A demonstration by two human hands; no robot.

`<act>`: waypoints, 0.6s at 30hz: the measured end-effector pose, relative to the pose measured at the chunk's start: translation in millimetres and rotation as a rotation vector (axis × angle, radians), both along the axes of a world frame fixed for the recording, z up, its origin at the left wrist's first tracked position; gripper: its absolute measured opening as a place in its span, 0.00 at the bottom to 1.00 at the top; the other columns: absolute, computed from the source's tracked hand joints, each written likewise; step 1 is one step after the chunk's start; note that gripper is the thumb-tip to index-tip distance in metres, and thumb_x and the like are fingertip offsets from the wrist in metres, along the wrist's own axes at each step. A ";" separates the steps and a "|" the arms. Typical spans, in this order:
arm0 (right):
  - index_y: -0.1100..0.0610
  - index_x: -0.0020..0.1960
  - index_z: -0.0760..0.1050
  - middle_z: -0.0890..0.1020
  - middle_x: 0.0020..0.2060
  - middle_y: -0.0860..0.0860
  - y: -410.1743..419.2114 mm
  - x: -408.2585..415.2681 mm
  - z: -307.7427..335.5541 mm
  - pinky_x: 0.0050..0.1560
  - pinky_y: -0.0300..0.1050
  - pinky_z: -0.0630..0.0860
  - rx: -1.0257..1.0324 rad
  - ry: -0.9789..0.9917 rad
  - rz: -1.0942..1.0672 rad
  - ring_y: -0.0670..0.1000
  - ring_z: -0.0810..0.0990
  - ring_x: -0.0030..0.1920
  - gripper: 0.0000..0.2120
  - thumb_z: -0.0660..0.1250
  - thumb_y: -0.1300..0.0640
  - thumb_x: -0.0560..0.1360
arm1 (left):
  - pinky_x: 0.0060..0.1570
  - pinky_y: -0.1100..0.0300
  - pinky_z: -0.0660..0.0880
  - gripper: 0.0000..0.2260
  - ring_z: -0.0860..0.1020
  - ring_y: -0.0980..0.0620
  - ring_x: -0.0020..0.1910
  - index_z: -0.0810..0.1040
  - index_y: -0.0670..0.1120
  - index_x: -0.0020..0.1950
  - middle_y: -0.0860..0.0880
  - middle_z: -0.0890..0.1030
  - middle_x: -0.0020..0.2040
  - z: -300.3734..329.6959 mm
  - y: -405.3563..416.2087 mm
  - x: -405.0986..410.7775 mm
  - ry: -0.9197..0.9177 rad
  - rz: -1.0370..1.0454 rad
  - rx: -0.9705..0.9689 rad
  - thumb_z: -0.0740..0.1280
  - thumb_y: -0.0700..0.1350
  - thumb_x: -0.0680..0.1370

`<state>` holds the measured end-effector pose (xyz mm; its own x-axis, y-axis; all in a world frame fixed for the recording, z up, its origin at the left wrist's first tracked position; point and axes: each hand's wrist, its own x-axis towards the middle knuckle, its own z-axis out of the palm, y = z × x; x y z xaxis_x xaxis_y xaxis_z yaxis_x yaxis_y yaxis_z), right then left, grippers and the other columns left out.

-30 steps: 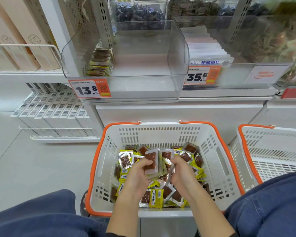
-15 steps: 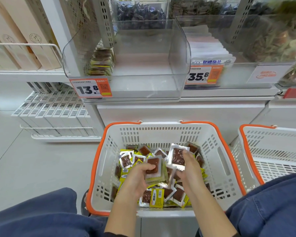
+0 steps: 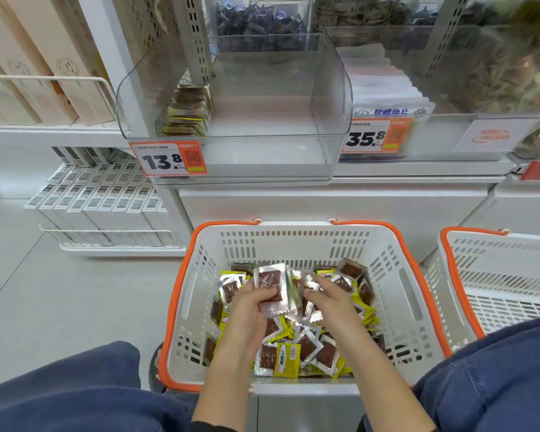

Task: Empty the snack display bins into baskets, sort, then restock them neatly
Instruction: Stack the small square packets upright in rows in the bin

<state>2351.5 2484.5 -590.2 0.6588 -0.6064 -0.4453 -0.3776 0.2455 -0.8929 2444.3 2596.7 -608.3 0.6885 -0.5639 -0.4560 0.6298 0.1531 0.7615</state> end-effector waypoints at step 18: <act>0.51 0.61 0.74 0.82 0.52 0.47 34.4 38.9 34.9 0.52 0.36 0.75 0.026 -0.189 -0.035 0.39 0.81 0.50 0.14 0.69 0.56 0.76 | 0.48 0.52 0.73 0.18 0.79 0.45 0.44 0.81 0.43 0.43 0.42 0.82 0.42 59.4 -20.6 13.6 -0.072 -0.078 0.199 0.64 0.52 0.61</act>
<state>2390.4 2518.9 -555.3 0.7108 -0.6204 -0.3314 -0.1947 0.2792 -0.9403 2457.8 2576.0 -549.0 0.6814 -0.5207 -0.5143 0.5764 -0.0512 0.8155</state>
